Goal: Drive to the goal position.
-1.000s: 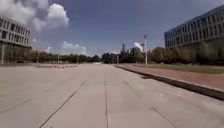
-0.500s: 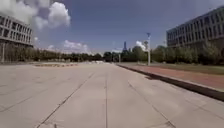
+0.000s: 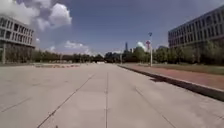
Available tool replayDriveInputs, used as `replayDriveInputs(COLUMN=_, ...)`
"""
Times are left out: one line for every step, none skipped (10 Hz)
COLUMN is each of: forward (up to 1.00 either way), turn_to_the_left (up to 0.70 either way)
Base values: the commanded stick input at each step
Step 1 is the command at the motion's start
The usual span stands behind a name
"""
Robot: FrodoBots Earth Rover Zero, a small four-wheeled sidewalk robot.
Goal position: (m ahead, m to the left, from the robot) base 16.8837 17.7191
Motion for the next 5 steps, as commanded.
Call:
replayDriveInputs(forward=0.7, turn_to_the_left=0.02)
replayDriveInputs(forward=0.7, turn_to_the_left=0.03)
replayDriveInputs(forward=0.7, turn_to_the_left=0.02)
replayDriveInputs(forward=0.7, turn_to_the_left=0.02)
replayDriveInputs(forward=0.7, turn_to_the_left=0.03)
